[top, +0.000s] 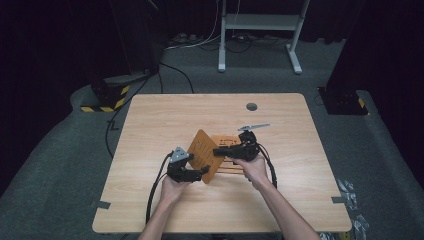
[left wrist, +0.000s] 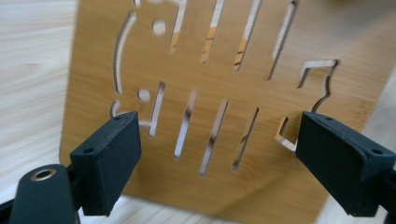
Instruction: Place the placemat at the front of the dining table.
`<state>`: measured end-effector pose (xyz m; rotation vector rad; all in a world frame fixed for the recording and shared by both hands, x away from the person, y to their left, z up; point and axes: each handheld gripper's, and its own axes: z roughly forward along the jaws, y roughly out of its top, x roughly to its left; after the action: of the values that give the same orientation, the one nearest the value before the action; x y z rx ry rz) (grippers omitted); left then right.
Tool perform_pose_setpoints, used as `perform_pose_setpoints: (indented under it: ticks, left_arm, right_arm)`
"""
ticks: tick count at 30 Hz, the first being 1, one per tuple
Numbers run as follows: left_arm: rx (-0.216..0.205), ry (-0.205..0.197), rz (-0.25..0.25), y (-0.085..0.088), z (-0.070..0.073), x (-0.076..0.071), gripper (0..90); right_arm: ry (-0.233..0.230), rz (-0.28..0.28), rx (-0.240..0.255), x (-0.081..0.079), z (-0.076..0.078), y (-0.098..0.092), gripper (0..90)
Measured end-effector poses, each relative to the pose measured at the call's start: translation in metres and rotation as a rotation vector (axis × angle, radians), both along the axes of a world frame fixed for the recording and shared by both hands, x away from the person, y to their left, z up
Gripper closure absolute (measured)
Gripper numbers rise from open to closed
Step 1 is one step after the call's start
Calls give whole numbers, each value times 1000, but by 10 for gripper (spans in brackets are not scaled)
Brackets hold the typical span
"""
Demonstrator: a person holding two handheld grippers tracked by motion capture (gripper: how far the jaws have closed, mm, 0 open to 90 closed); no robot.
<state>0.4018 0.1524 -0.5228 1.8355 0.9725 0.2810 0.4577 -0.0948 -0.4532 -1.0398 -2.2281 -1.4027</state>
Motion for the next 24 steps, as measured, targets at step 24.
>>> perform_pose_setpoints:
  ticks: [24]
  left_arm:
    - [257,63,104,-12,-3,-6,158]
  right_arm:
    - [-280,-29,-305,-20,-12,29,863]
